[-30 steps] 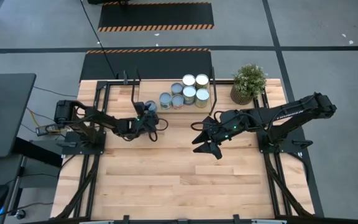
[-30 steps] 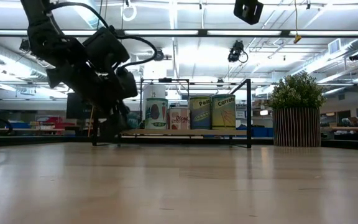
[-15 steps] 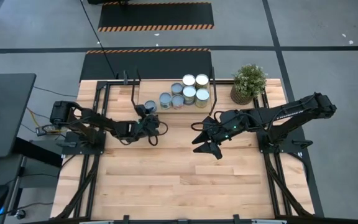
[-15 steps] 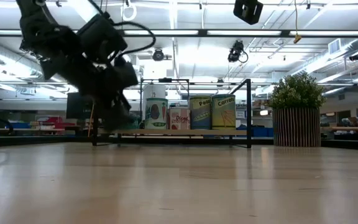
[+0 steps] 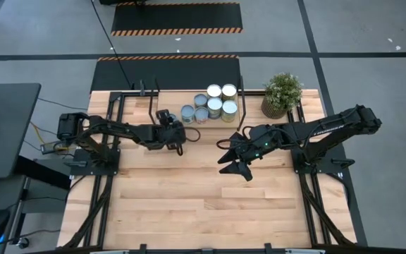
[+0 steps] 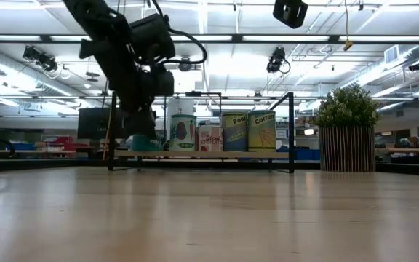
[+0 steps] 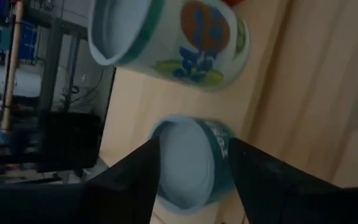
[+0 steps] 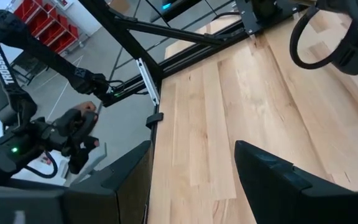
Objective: Pick and place cans onto a shelf
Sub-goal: Put the green tuna can on the shelf
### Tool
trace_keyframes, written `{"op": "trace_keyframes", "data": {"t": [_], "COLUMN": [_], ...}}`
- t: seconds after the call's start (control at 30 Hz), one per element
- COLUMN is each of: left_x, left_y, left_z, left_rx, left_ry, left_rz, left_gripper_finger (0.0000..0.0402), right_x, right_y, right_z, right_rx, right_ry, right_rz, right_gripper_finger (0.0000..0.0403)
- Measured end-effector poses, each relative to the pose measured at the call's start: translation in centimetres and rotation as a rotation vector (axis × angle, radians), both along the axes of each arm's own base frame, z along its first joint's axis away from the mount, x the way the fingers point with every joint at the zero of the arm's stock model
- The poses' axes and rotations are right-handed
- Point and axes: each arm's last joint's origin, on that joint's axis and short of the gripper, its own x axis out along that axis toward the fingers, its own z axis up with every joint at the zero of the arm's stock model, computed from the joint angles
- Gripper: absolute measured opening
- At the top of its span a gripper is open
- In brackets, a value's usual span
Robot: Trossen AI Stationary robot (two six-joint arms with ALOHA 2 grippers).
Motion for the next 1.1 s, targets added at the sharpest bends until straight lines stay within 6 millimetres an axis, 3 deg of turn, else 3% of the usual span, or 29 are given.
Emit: {"op": "trace_keyframes", "data": {"t": [0.47, 0.77, 1.1], "left_x": [-0.7, -0.9, 0.9], "left_y": [0.2, 1.1, 2.4], "left_z": [-0.1, -0.1, 3.3], "left_rx": [0.131, 0.125, 0.045], "left_ry": [0.245, 0.217, 0.102], "left_rz": [-0.073, -0.013, -0.021], "left_gripper_finger": [0.0192, 0.0192, 0.0192], "right_x": [0.0, -0.1, -0.3], "right_y": [0.1, 0.1, 0.2], "right_z": [0.0, -0.1, 0.0], "right_rx": [0.003, 0.009, 0.025], "right_ry": [0.003, 0.008, 0.022], "right_rz": [0.028, 0.044, 0.07], "right_gripper_finger": [0.0234, 0.0234, 0.0234]}}
